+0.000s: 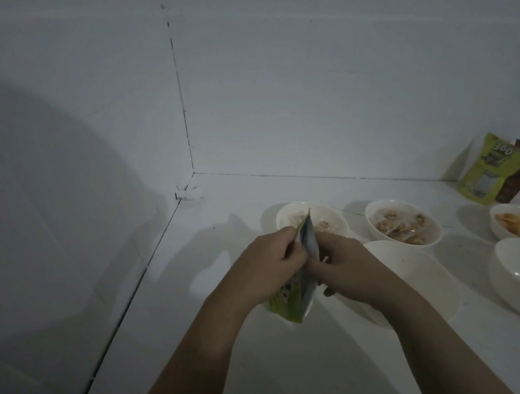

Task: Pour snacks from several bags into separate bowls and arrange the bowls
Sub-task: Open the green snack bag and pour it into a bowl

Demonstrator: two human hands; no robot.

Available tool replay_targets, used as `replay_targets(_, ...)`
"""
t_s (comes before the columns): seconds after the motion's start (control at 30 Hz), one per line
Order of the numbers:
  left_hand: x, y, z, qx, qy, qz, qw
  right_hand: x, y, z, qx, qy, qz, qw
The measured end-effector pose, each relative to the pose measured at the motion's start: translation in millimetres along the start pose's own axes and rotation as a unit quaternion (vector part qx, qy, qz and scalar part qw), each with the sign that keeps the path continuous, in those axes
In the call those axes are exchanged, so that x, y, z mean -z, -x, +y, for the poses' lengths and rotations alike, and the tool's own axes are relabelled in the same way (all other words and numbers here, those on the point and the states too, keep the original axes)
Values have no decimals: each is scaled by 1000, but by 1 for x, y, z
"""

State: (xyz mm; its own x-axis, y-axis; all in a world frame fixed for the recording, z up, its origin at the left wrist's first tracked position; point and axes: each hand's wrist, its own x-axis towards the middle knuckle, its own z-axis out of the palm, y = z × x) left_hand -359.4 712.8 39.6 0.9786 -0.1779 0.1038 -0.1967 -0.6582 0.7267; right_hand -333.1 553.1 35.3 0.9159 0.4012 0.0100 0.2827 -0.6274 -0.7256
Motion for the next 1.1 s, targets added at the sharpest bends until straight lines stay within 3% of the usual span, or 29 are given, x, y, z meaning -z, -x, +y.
replay_targets(0.07,3,1,2,30,14,-55,998,1,1,0,-25,-41,0,999)
replay_targets(0.13,4,2,1,55,3,-51,997,4,2,-1,-41,-72,7,997)
replay_targets(0.27,11,4,-8,122,-135,151,972,10,4,-2,-83,-98,66,990)
replay_targets(0.33,11,7,-13,141,-144,176,964,7,6,-3,-96,-100,65,988)
replay_targets(0.4,11,8,-16,153,-78,149,974,4,6,-4,-92,-99,67,989)
replay_targets(0.47,11,8,-14,181,4,72,981,5,6,-5,-85,-99,67,989)
replay_targets(0.6,11,10,-9,248,187,-73,948,3,4,-7,-67,-96,76,990)
replay_targets(0.67,11,12,-11,230,236,-72,941,-2,3,-8,-67,-107,96,987)
replay_targets(0.8,10,8,-18,182,272,15,945,-5,2,-13,-109,-185,117,970)
replay_targets(0.87,9,6,-20,186,274,48,942,-9,4,-18,-132,-204,98,965)
replay_targets(0.97,6,5,-20,198,278,84,936,-15,7,-27,-168,-185,-3,968)
replay_targets(1.1,4,5,-31,205,242,82,945,-16,8,-27,-173,-158,-83,969)
